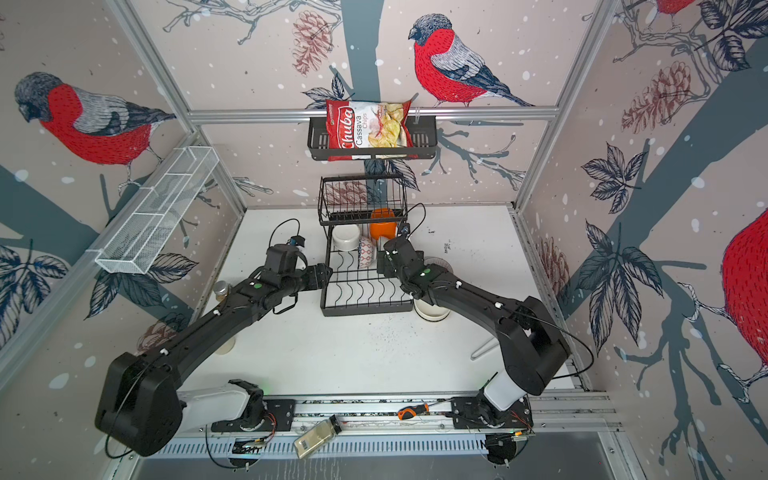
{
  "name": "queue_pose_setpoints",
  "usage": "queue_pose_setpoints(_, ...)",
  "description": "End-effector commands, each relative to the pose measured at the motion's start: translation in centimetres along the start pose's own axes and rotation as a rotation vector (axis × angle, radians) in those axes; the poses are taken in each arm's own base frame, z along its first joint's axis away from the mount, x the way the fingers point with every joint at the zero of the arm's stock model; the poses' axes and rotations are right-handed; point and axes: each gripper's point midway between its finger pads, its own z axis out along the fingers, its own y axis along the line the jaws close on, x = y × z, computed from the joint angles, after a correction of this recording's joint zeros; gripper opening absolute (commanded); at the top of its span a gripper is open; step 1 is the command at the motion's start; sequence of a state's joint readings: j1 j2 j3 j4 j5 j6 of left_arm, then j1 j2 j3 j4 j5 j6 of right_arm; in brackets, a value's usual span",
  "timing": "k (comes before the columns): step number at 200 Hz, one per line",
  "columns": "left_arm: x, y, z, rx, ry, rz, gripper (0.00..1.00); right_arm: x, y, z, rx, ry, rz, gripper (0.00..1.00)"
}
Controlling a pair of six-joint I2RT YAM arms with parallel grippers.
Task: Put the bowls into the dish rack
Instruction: 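Move the right gripper to the purple-striped bowl on the table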
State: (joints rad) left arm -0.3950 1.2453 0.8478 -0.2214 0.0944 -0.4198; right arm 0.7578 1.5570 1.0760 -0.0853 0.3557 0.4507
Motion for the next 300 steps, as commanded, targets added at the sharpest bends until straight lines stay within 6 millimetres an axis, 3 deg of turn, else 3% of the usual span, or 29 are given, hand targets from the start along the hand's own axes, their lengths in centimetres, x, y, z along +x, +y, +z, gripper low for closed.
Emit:
queue_pose_setpoints(1,-0.4,-1.8,-0.6,0.061,-0.007,0.012,0.8,-0.1,-0.9,-0.4,0.002,0.004,0.033,0.92)
queue_pose_setpoints(75,-0.4,-7.4,-1.2,0.241,-0.021,0.048,0.79,-0.2,-5.7,-0.8,0.066,0.041,0.119,0.92)
queue_pose_setpoints(136,0.4,-10.1,0.2,0.288,0.012,0.085,0.79,0.0,-11.1,-1.3,0.157,0.078,0.179,0.88)
queue_pose_setpoints(224,0.3,-10.7,0.9,0.289,0.019,0.092,0.79,3.4,-17.8,-0.4,0.233,0.155,0.275,0.66)
queue_pose_setpoints(300,0.9,-10.1,1.6,0.26,0.034,0.085,0.79,6.1,-19.5,1.7,0.243,0.22,0.303,0.51)
